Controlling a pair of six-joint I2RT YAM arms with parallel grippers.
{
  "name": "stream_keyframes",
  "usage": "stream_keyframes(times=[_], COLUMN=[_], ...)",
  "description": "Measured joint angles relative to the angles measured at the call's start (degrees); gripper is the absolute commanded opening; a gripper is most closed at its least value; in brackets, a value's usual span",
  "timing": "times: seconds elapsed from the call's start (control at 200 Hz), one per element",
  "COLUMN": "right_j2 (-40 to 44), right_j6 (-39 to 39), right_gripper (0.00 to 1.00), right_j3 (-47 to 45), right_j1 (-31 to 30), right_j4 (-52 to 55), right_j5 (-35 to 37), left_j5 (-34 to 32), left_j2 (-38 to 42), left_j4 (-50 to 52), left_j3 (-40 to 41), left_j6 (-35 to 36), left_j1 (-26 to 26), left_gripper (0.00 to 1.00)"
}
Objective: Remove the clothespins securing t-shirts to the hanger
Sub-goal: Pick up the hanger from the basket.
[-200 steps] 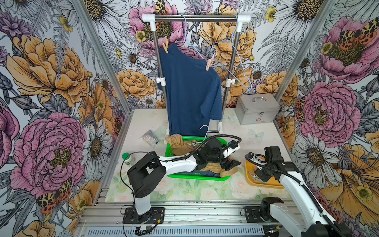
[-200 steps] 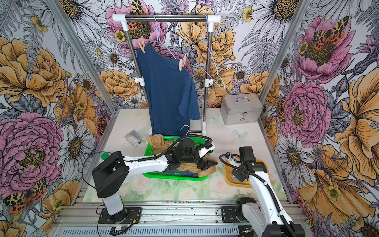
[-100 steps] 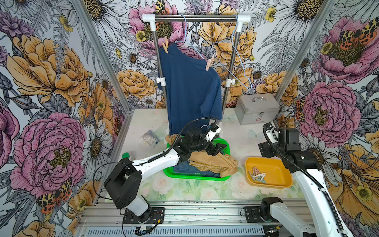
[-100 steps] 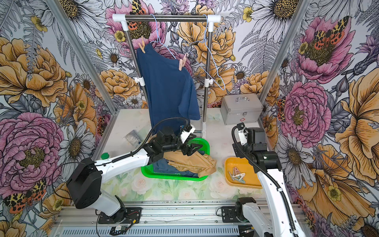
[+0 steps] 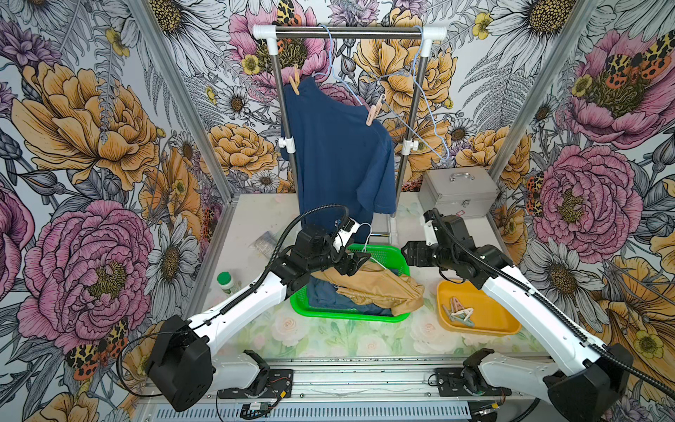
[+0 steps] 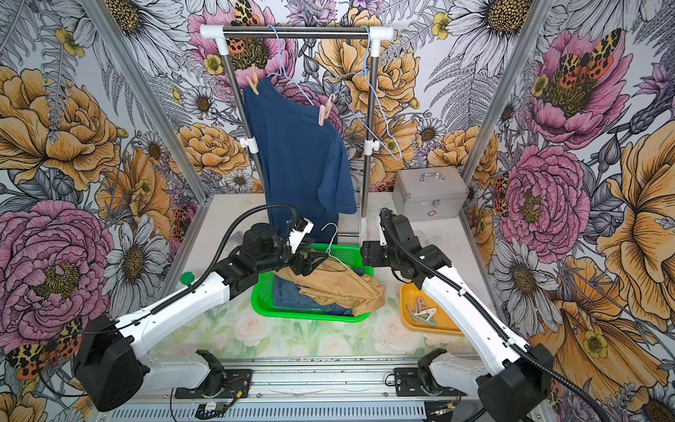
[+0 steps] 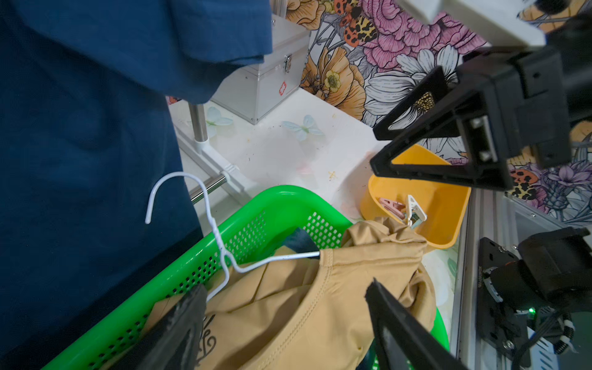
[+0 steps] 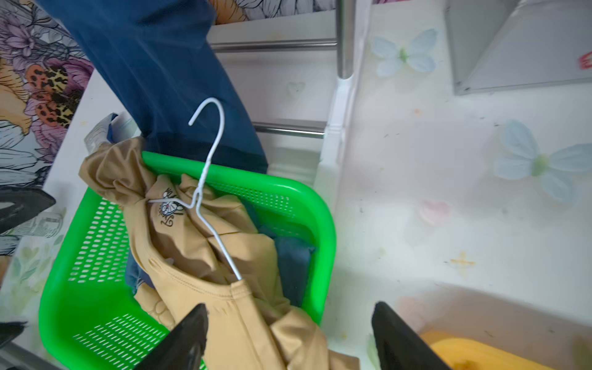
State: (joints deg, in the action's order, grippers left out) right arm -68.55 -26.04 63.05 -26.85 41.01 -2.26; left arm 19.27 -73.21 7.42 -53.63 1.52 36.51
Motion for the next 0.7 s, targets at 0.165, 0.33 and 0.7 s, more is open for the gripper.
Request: stream_keyframes(times=[0.165,0.33,0.7], right_j2=[-4.8,-10.3,-20.8], right_j6=[-1.4,-1.5,-1.6], right_gripper=[0.76,0.69,0.59], right_j3=[-5.1,-6.5,-6.7], right_j1=[-1.4,-2.8,-5.5], right_j4=[-11.3,-21.5,-37.7], right_j5=[-6.7,-12.1,-19.6], left_j5=[0.0,-0.2,-0.5], left_j2=[2.5,5.4,8.0], left_j4=[3.4,5.0,6.9], left_j3=[2.4,4.1,4.6], left_j6=[0.2,-0.8,-2.8], left_j1=[-2.4,-4.9,-7.8], left_gripper=[0.8,0.8,0.8])
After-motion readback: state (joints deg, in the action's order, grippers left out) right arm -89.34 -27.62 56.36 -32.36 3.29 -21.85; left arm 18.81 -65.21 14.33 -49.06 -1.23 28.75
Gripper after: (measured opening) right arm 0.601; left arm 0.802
